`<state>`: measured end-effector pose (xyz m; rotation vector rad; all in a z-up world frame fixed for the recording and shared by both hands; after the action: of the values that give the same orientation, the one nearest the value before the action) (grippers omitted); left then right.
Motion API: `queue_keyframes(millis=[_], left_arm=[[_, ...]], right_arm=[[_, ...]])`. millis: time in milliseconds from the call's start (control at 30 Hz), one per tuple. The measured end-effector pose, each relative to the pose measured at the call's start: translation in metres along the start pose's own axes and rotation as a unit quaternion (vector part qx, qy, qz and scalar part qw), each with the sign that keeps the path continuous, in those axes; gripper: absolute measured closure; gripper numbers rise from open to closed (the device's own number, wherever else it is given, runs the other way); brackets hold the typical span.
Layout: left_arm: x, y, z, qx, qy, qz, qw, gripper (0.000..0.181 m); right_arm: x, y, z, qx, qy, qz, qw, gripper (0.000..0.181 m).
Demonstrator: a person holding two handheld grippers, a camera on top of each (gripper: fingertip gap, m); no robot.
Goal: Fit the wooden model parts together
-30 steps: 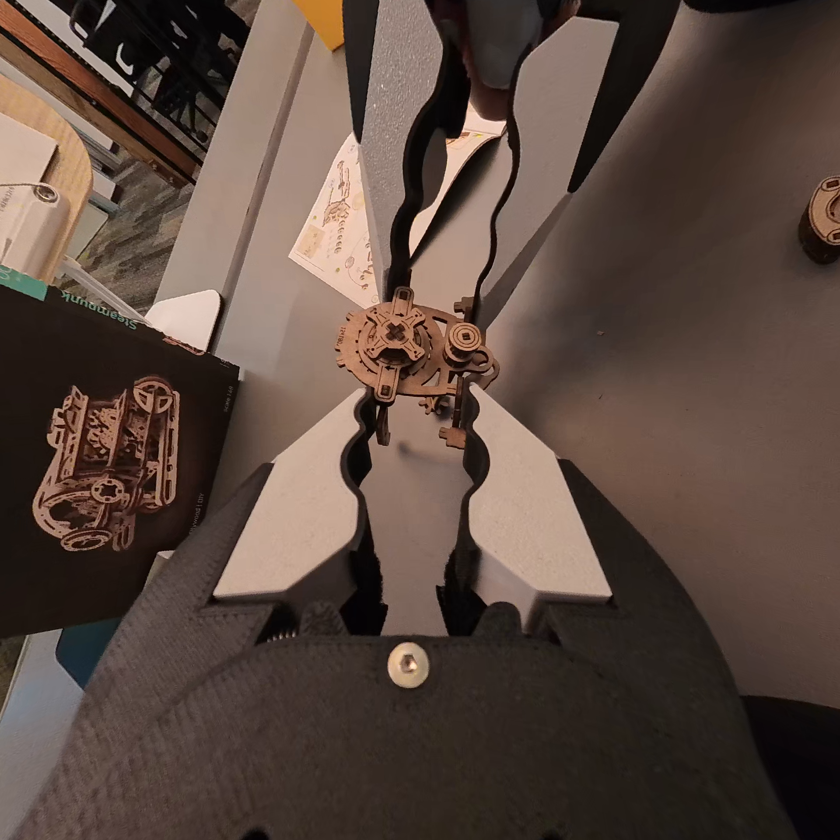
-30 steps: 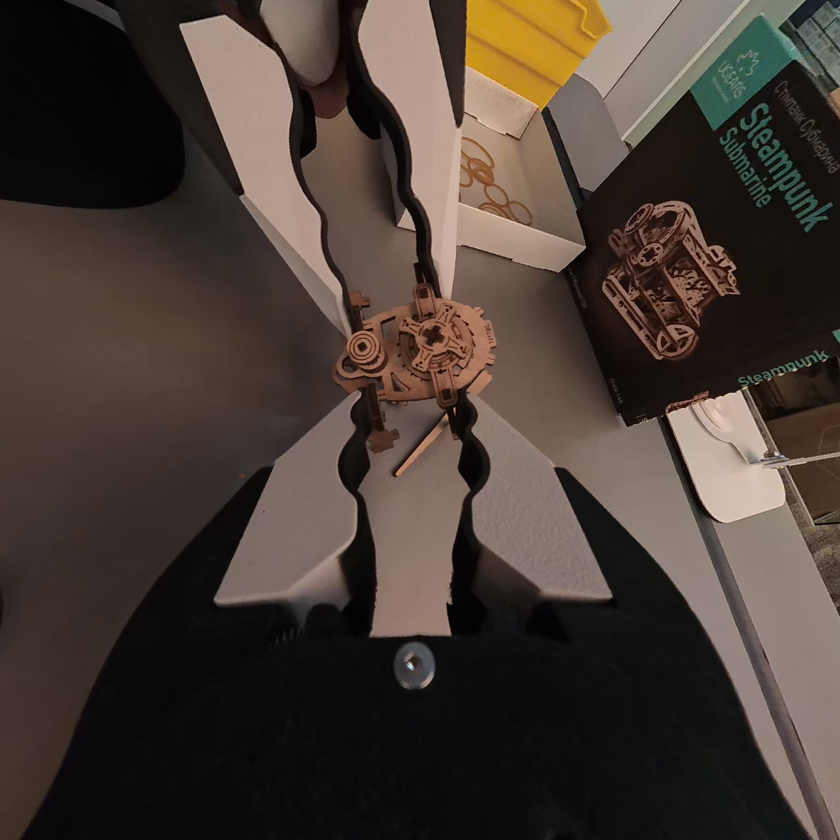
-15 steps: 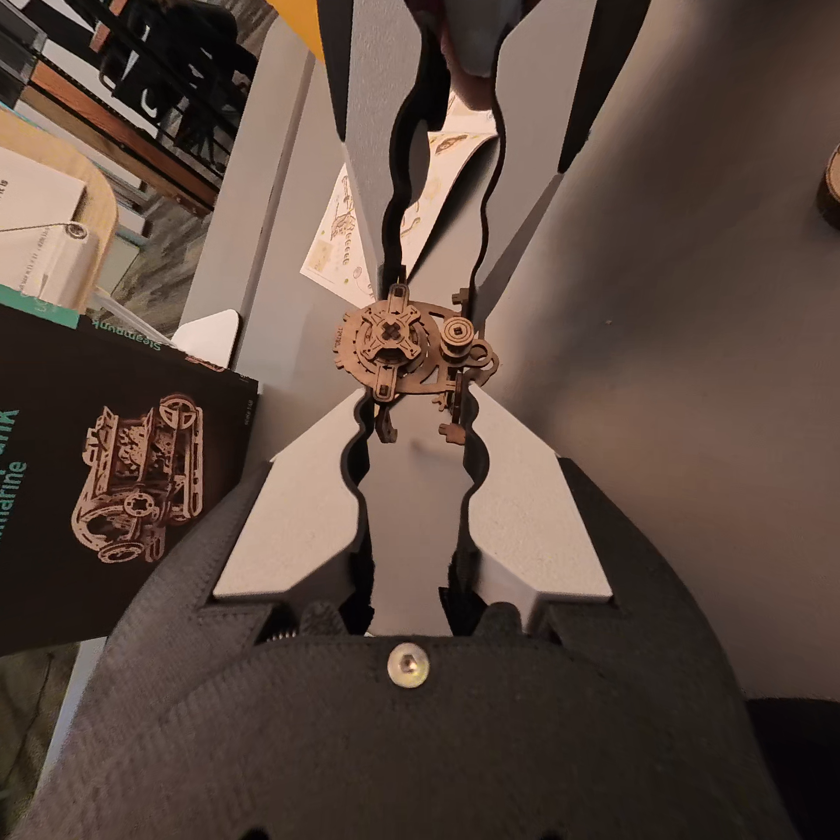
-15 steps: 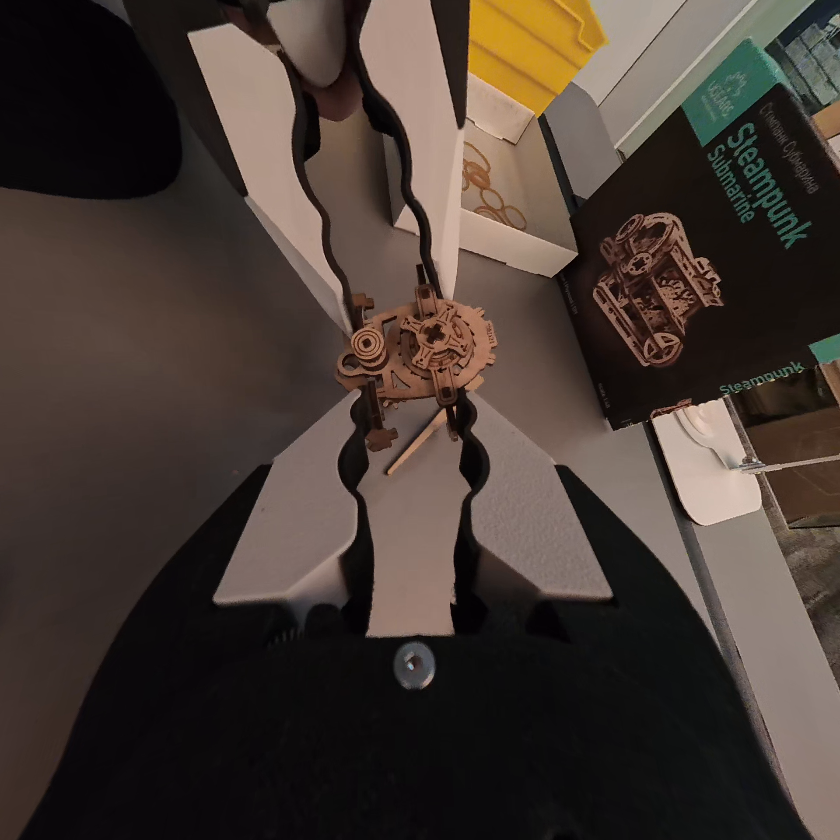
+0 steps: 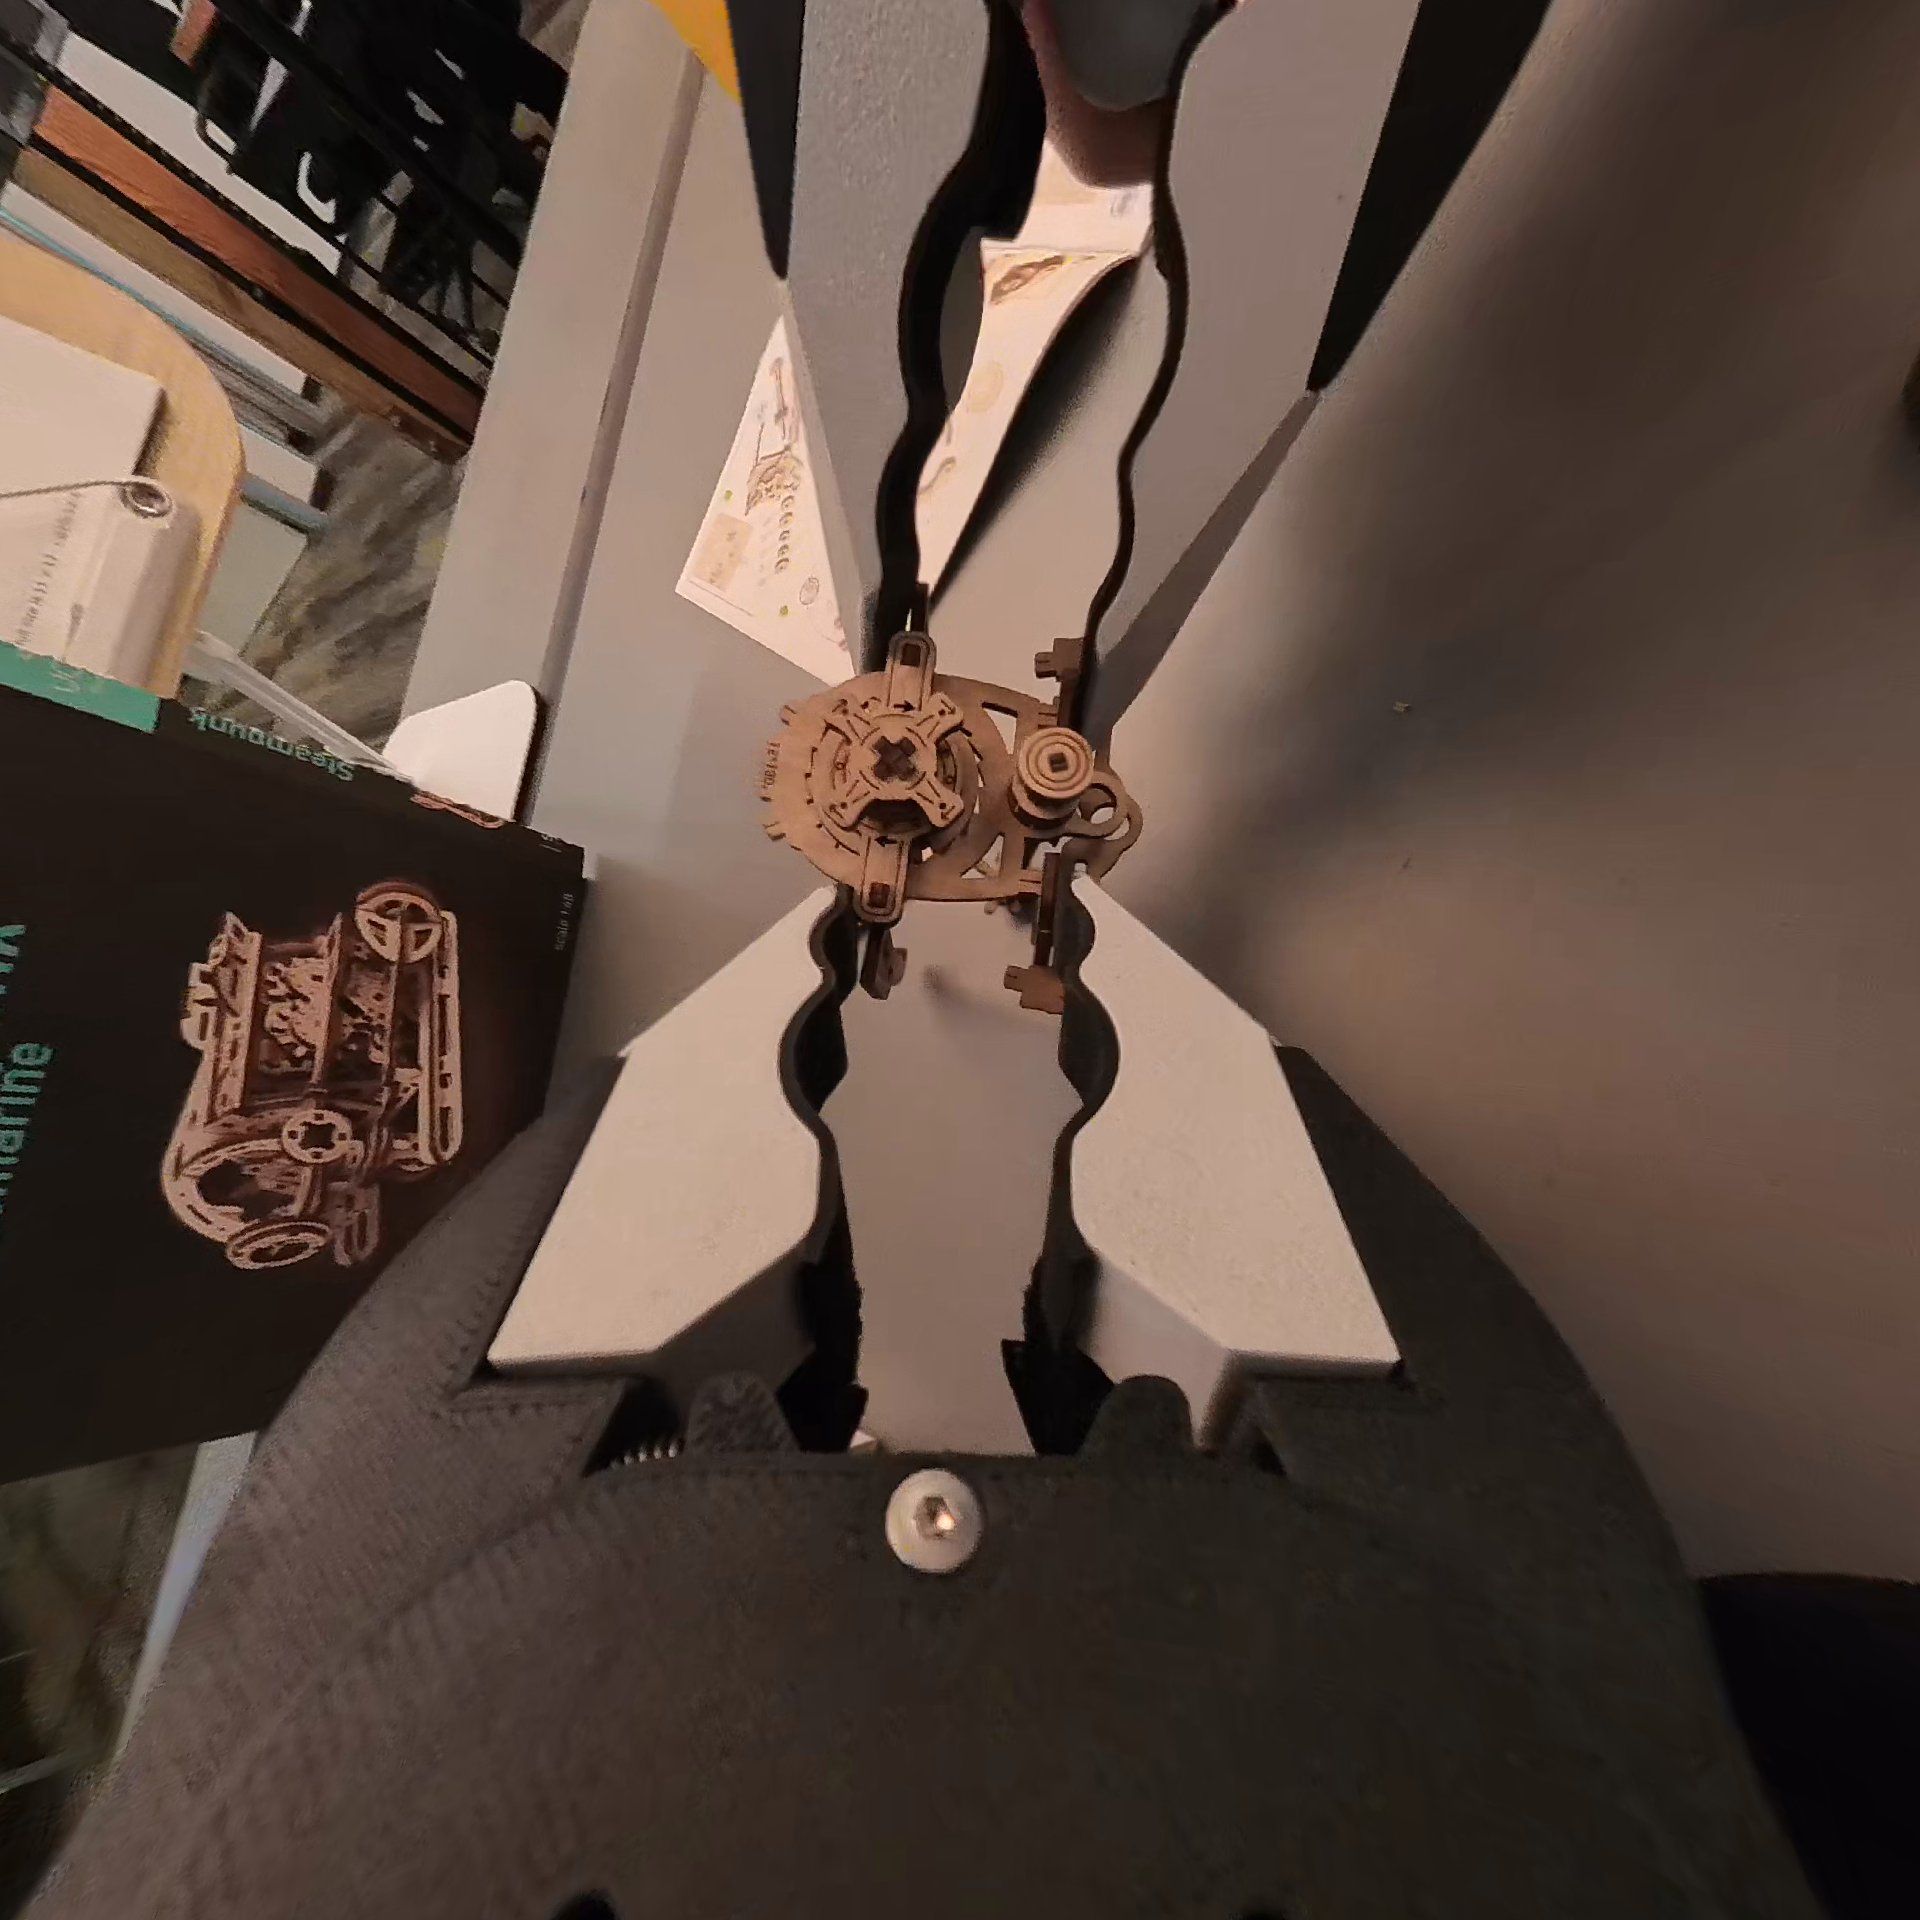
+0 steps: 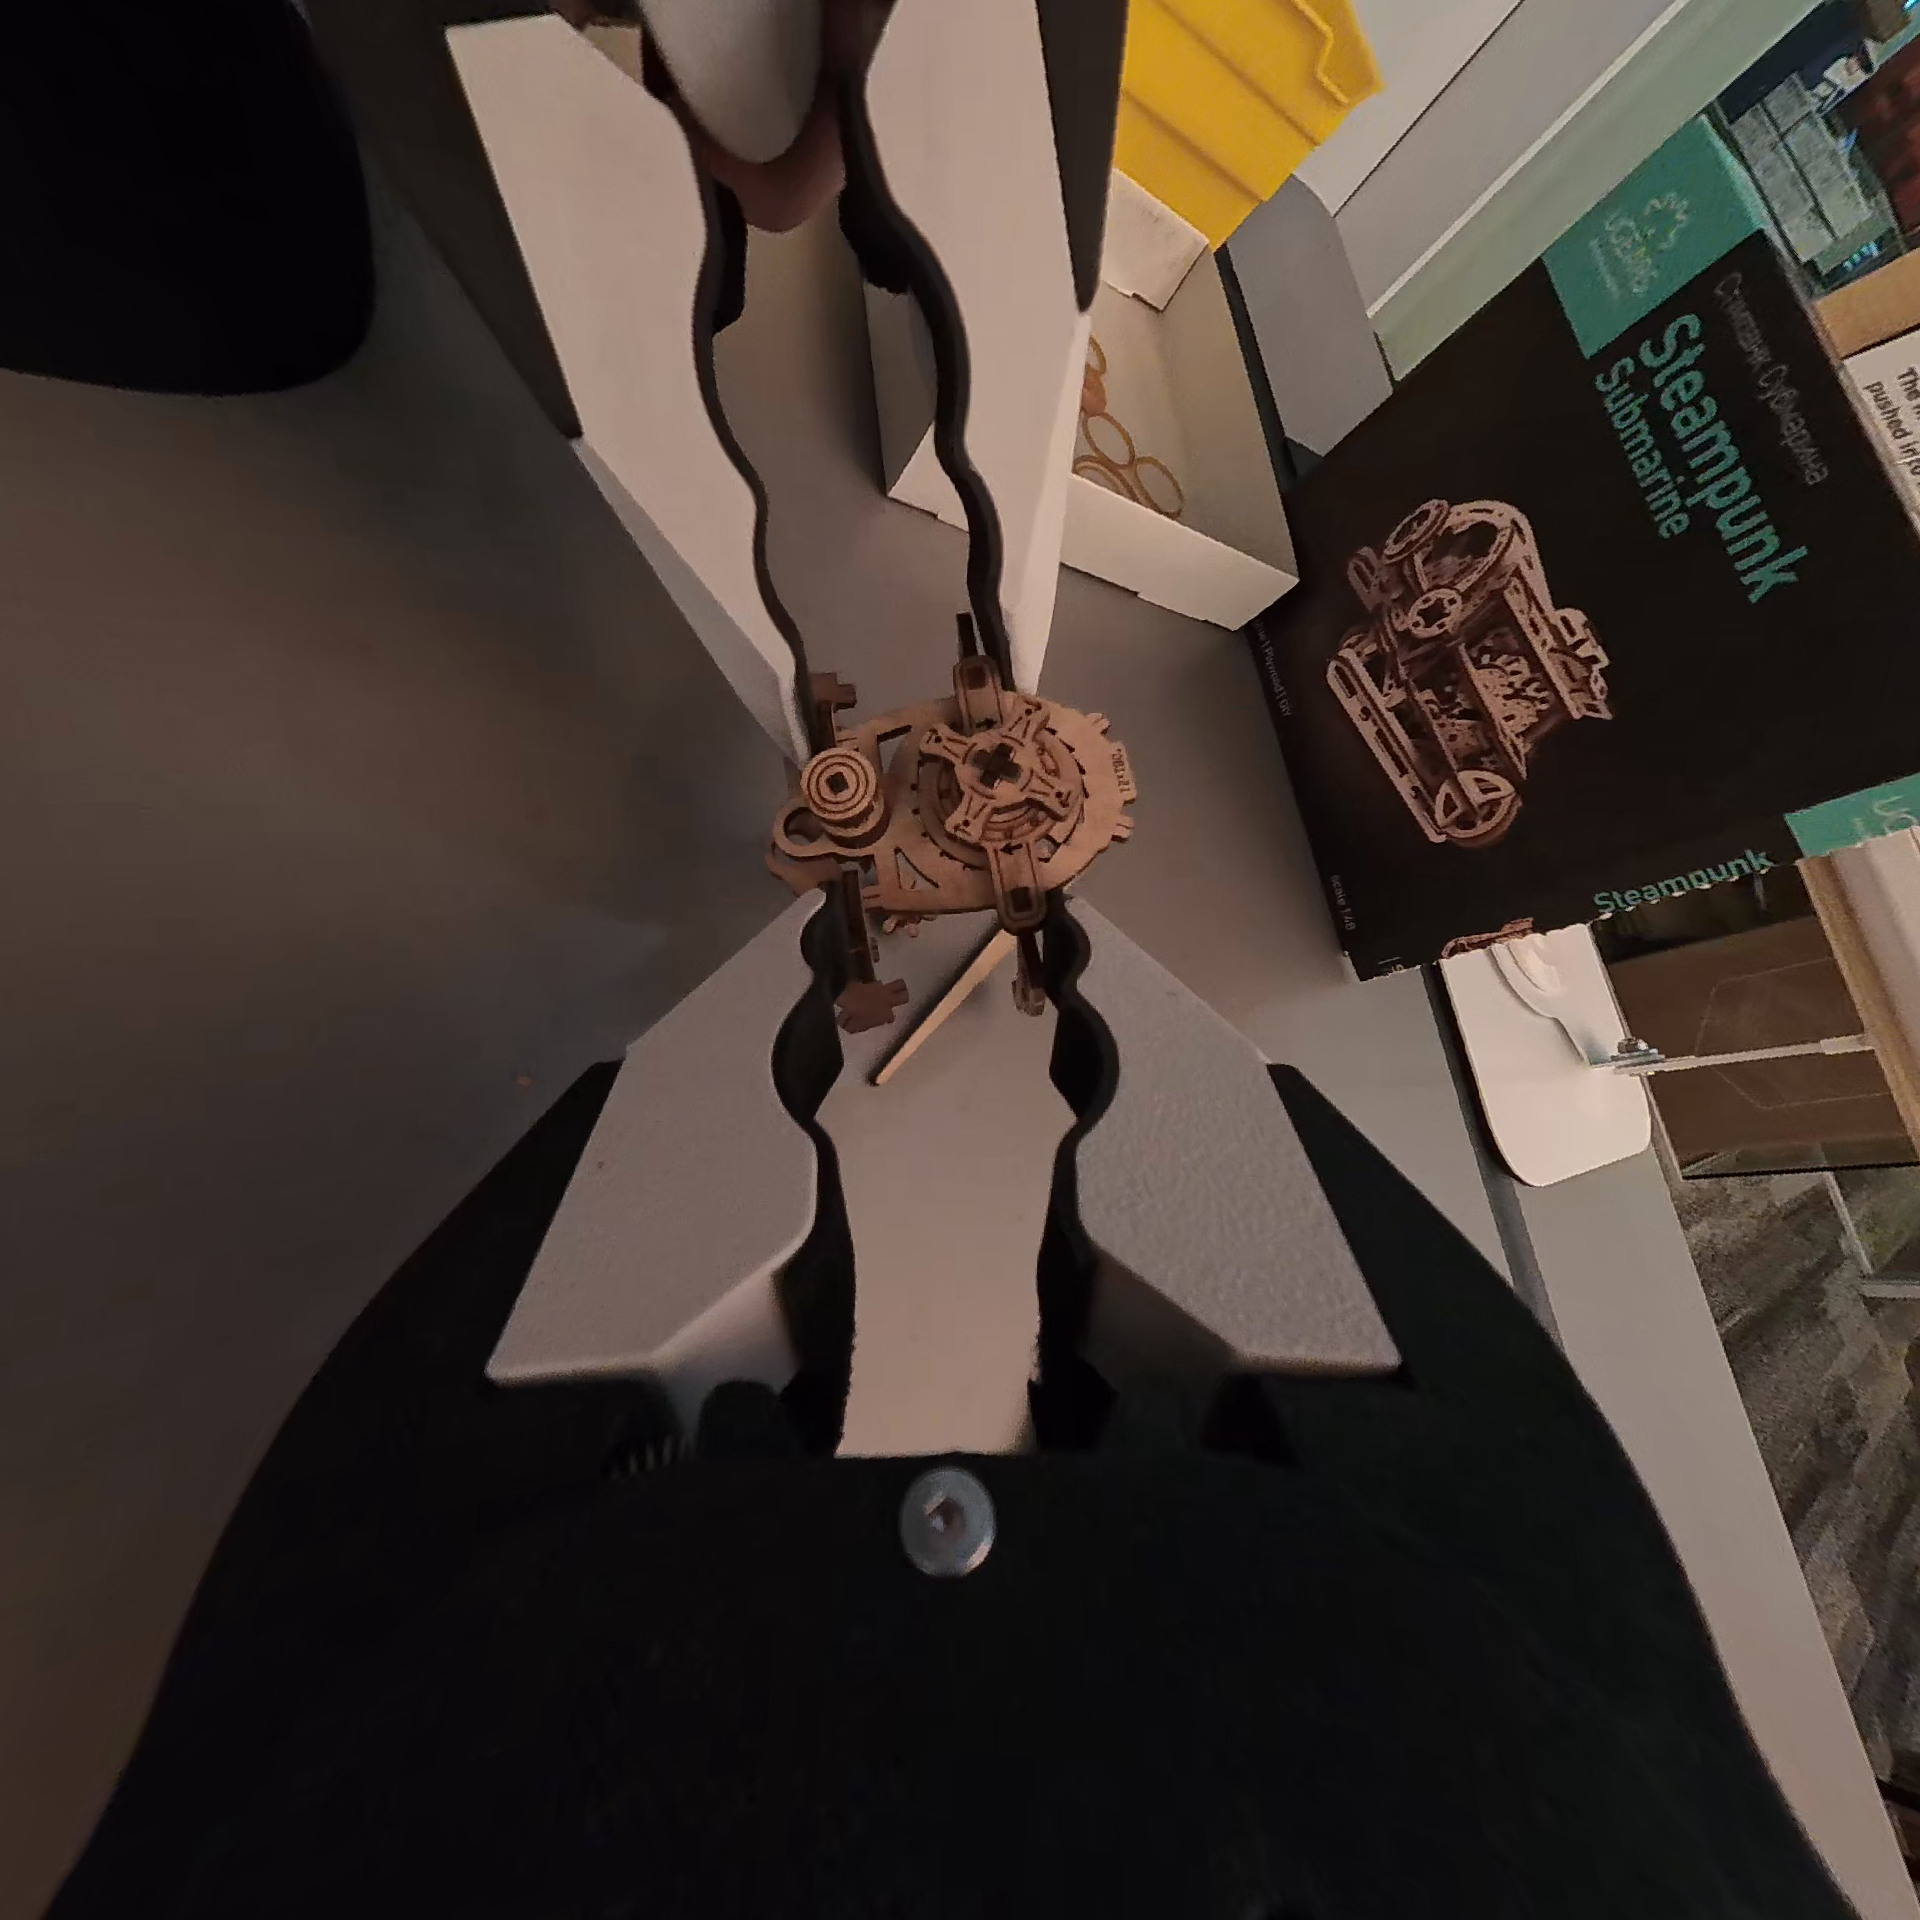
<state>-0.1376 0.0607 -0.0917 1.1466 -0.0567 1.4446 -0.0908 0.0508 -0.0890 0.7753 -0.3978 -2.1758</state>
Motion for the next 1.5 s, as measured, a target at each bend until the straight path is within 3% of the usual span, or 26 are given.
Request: queue_keyframes(millis=[333, 567, 1067, 1200, 1500], left_arm=[[0.000, 0.002, 0.001, -0.010, 0.017, -0.012, 1.000, 0.145], [0.001, 0.008, 0.008, -0.025, -0.072, 0.025, 0.997, 0.146], [-0.007, 0.008, 0.003, 0.011, -0.053, -0.029, 0.998, 0.147], [0.000, 0.007, 0.006, -0.012, -0.046, 0.003, 0.999, 0.146], [0.004, 0.005, 0.005, 0.000, -0.018, 0.014, 1.000, 0.139]], right_arm=[[0.001, 0.002, 0.002, -0.008, 0.004, 0.003, 1.000, 0.145], [-0.002, 0.009, 0.005, -0.024, 0.012, 0.014, 1.000, 0.145], [0.006, 0.005, 0.002, -0.014, 0.002, 0.038, 0.999, 0.145], [-0.002, 0.008, 0.003, -0.018, -0.008, 0.029, 0.999, 0.145], [-0.006, 0.007, 0.005, -0.012, -0.016, 0.004, 1.000, 0.145]])
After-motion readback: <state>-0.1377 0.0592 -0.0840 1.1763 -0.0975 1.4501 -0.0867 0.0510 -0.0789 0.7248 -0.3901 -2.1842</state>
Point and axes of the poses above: each gripper's, where its closed fingertips meet, y back along the fingers, z out of its top, x = y × z across the jaws, the point moved 2 cm from there along y, back along the fingers, and after that the axes turned 10 degrees about -y, right-handed, at the moved point
